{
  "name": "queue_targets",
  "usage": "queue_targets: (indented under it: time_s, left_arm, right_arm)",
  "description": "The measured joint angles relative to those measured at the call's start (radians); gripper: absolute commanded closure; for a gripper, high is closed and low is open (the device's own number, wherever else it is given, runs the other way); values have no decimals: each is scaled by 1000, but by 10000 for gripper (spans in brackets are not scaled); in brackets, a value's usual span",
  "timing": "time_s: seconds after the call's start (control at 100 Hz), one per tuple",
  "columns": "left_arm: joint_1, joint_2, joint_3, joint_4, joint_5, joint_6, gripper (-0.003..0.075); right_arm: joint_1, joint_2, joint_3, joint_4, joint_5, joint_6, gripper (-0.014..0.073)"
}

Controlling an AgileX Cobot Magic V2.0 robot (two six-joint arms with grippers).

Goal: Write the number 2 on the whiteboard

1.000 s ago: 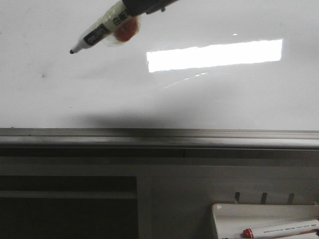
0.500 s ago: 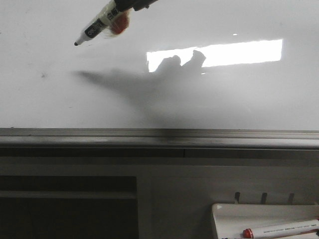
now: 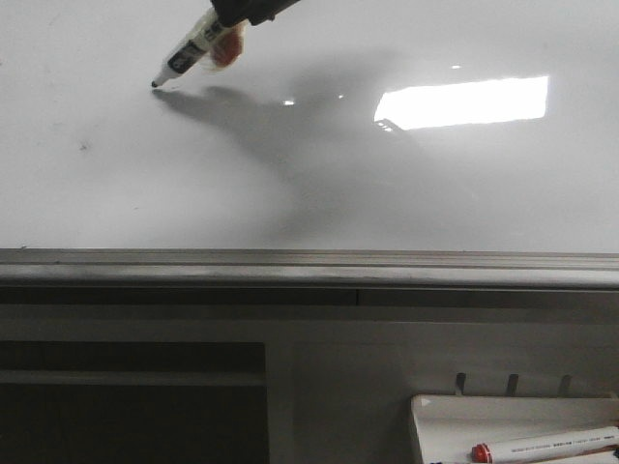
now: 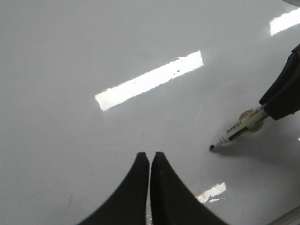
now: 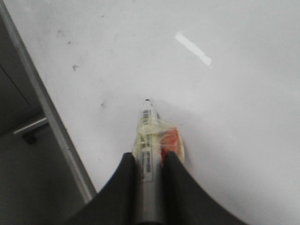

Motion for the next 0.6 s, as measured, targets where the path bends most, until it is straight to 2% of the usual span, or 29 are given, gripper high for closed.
queue_targets:
  time_s: [0.25, 0.35, 0.6]
  left_arm:
    - [3, 0, 0, -7, 0, 0, 741]
    - [3, 0, 0, -7, 0, 0, 741]
    - [3, 0, 0, -9, 0, 0, 741]
  right_arm:
    - [-78, -16, -38, 2, 72, 2, 658]
    - [-108, -43, -39, -34, 115, 26, 642]
    - [-116, -69, -15, -94, 241, 115, 642]
